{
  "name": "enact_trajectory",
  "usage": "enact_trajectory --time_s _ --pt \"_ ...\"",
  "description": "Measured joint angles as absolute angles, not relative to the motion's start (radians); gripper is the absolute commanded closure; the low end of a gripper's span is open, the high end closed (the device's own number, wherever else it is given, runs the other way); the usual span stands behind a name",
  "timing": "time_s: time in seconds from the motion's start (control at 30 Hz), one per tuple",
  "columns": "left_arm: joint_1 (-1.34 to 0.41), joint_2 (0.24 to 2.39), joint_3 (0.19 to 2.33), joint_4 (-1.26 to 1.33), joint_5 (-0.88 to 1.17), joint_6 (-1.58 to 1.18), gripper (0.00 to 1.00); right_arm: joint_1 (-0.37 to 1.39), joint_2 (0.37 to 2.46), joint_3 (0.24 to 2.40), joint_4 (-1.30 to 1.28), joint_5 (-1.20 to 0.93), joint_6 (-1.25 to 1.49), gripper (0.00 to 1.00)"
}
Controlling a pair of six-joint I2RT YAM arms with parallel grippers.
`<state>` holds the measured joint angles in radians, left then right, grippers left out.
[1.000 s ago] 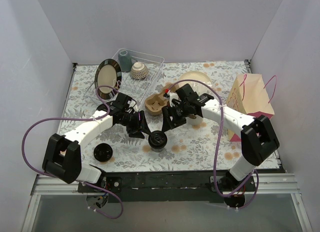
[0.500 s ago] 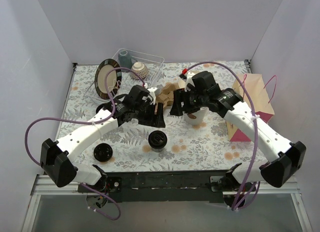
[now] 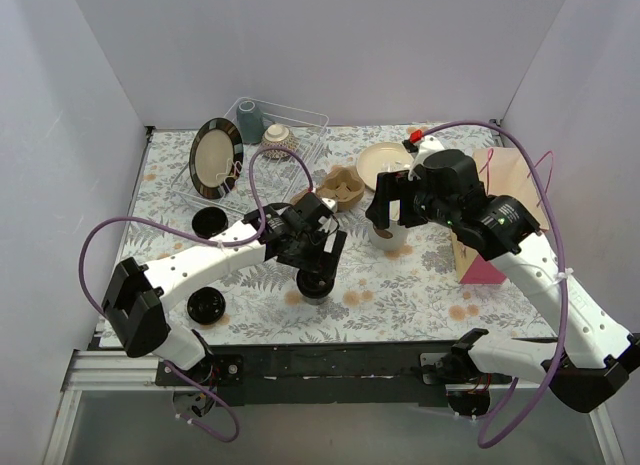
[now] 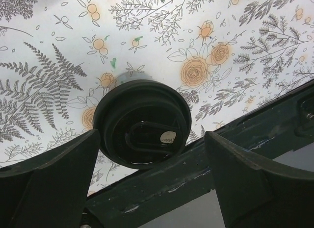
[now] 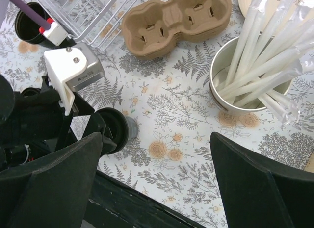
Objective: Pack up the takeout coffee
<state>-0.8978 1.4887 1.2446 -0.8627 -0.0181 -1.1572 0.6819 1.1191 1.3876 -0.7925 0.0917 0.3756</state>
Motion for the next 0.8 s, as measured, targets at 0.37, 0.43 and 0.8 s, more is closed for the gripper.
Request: enact_trajectory --time_s 0.37,0.43,0.8 --pt "-0.953 1.489 1.245 -0.889 -0.079 -1.189 0.20 0.682 1.140 1.388 -0.813 0.116 0.382 0.02" --pt "-0.961 1.492 1.245 -0.889 -0.084 -1.194 0.20 0.682 1.142 1.388 -0.813 0.120 0.385 0.02" --pt "-1.027 1.545 1.245 -0.886 -0.164 -1.221 0.24 0.682 1.135 1.388 -0.813 0.149 0.390 0.02"
